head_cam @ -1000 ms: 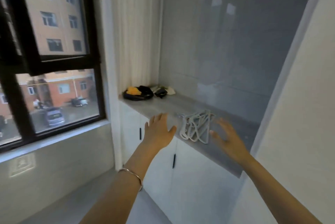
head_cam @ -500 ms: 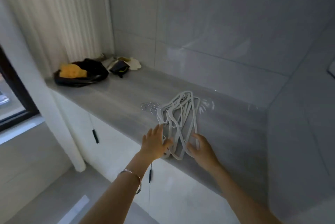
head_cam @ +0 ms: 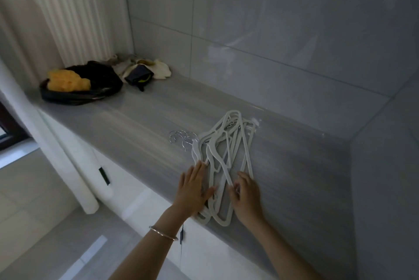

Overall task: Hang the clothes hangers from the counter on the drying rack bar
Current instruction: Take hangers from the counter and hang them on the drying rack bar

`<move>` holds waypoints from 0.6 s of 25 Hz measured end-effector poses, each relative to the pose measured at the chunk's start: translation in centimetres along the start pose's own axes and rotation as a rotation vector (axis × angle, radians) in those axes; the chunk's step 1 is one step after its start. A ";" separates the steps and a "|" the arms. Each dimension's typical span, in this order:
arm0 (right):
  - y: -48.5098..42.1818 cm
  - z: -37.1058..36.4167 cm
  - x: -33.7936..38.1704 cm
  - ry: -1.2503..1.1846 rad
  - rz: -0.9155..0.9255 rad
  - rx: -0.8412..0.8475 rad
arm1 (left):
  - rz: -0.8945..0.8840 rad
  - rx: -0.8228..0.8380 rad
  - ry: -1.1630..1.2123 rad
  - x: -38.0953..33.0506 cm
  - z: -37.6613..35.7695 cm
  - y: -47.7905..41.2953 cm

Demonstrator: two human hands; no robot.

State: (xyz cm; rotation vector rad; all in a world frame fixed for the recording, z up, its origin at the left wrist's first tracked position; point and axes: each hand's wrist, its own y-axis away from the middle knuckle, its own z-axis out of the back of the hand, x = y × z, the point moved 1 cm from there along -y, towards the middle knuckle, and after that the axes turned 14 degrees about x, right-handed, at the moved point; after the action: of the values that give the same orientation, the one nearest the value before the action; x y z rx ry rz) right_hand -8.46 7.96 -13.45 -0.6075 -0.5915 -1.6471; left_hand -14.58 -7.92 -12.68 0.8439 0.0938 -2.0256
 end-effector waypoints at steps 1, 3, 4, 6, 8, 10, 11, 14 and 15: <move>-0.1 0.3 -0.3 -0.017 0.026 -0.005 | -0.046 -0.081 0.134 -0.6 0.9 0.3; 0.0 0.9 -0.5 -0.060 0.102 -0.004 | -0.031 -0.302 0.596 -2.1 3.6 0.8; 0.0 1.1 -0.3 -0.081 0.142 -0.017 | 0.024 -0.384 0.808 -2.4 5.3 0.6; 0.0 1.0 0.3 -0.111 0.229 -0.034 | 0.105 -0.442 1.061 -2.2 8.5 -0.1; -0.1 0.7 1.7 -0.162 0.293 -0.011 | 0.013 -0.488 1.217 -1.5 11.7 0.3; -0.2 0.5 3.6 -0.202 0.361 0.008 | -0.083 -0.537 1.292 -1.2 14.1 2.5; -0.1 0.4 4.8 -0.200 0.406 0.007 | -0.105 -0.564 1.304 -1.1 14.9 4.1; 0.7 0.2 9.2 -0.206 0.543 0.020 | -0.148 -0.714 1.251 -1.3 17.1 10.5; 1.3 0.2 10.9 -0.225 0.603 0.030 | -0.159 -0.772 1.231 -1.7 17.8 13.0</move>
State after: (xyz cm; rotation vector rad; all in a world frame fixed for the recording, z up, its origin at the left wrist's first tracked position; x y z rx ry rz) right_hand -8.67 0.10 -5.82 -0.8595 -0.5263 -1.0101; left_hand -13.29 -20.89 5.14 1.4135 1.5291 -1.1210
